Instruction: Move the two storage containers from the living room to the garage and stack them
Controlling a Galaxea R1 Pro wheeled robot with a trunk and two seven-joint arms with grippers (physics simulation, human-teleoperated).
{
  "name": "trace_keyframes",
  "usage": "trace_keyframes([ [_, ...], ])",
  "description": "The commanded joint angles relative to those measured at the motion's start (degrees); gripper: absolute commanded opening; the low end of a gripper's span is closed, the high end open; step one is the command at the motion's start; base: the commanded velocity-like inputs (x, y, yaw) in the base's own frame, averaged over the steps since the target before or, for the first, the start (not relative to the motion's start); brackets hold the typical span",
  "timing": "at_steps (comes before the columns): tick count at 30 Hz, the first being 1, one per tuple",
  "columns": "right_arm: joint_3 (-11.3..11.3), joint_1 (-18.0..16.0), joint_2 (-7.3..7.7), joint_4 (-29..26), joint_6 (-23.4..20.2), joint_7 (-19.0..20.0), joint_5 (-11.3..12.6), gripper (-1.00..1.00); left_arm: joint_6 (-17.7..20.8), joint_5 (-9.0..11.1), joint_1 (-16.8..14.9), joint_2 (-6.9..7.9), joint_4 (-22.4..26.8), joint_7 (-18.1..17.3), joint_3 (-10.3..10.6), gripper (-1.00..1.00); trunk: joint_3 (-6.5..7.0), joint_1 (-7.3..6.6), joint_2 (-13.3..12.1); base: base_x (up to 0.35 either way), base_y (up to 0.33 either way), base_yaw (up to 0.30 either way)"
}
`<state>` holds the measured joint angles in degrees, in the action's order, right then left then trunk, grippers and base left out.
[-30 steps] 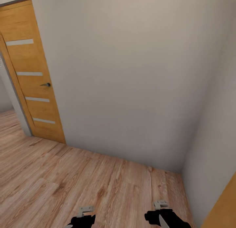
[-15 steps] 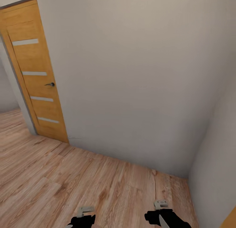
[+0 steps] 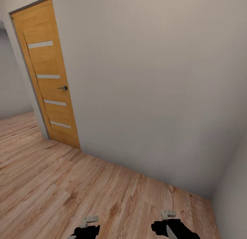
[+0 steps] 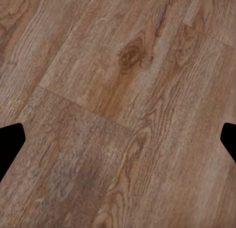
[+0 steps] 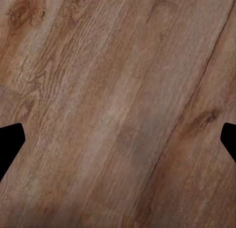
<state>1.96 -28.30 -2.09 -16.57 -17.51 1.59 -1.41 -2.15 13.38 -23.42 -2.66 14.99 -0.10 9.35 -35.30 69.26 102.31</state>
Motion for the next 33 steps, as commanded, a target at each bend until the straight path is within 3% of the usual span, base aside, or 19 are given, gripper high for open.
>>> trace_keyframes([
  [1,0.2,0.0,-0.05,-0.1,-0.3,0.2,-0.2,1.0,-0.2,0.6,-0.1,0.03,-0.1,0.0,0.4,1.0,-0.06,0.01,0.0,0.162,-0.047,0.061],
  [14,0.1,0.0,-0.09,-0.1,-0.3,0.2,-0.2,1.0,-0.2,0.6,-0.1,0.02,-0.1,-0.1,0.4,1.0,-0.21,0.01,0.0,0.152,-0.038,0.154],
  [33,0.0,0.0,-0.19,-0.1,-0.4,0.2,-0.2,1.0,-0.2,0.6,-0.1,0.02,-0.1,0.0,0.4,1.0,-0.89,0.01,0.0,0.024,-0.005,0.171],
])
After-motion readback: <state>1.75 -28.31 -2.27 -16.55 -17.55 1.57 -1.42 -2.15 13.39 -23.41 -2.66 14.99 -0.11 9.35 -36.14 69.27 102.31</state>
